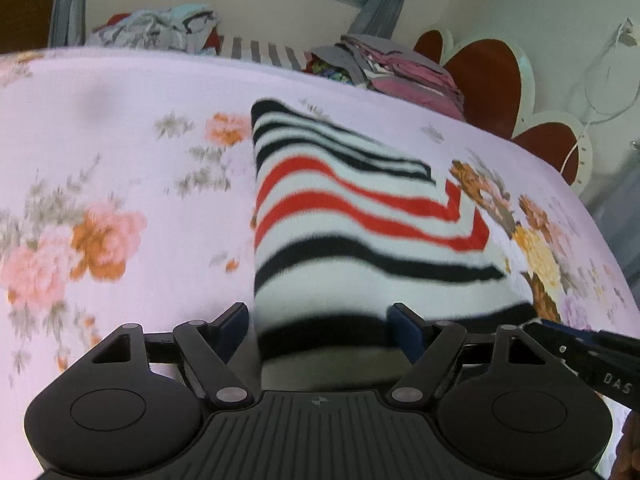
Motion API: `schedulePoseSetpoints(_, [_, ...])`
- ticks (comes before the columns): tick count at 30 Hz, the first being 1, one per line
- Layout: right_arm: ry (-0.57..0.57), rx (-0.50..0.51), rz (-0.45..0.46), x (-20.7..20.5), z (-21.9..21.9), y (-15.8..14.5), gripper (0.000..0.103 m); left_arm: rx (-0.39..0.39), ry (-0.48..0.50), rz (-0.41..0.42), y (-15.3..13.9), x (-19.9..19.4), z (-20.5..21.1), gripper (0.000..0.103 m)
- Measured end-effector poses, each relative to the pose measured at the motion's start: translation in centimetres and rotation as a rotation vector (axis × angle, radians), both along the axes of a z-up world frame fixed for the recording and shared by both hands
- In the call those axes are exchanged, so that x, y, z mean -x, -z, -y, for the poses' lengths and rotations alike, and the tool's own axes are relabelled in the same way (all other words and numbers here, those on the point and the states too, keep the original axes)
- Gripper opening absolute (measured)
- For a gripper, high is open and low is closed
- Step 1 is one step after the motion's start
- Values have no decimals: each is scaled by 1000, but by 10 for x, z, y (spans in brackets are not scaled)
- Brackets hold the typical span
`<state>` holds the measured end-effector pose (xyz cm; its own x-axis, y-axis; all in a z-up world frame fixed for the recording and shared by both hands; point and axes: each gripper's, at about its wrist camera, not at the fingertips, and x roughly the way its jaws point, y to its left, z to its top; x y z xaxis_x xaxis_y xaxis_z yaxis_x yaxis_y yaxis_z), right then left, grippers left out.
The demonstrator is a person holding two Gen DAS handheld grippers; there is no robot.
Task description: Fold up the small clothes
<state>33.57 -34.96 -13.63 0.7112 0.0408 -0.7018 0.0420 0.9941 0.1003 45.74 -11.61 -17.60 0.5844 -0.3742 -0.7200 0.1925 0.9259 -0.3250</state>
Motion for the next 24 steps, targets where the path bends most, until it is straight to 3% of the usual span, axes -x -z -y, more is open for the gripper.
schedulePoseSetpoints(5, [22, -48, -51, 5, 8, 23, 16, 14, 8, -17, 15, 7, -6, 77])
schedulePoseSetpoints(8, [33, -59, -26, 11, 6, 14, 16, 16, 0, -23, 14, 11, -7, 78])
schedulePoseSetpoints(12, [40, -87, -72, 13, 12, 26, 24, 22, 7, -32, 18, 13, -8, 82])
schedulePoseSetpoints(16, [53, -118, -51, 11, 18, 12, 28, 57, -4, -62, 12, 8, -12, 83])
schedulePoseSetpoints(24, [82, -195, -30, -12, 40, -4, 49, 114, -37, -46, -5, -8, -13, 84])
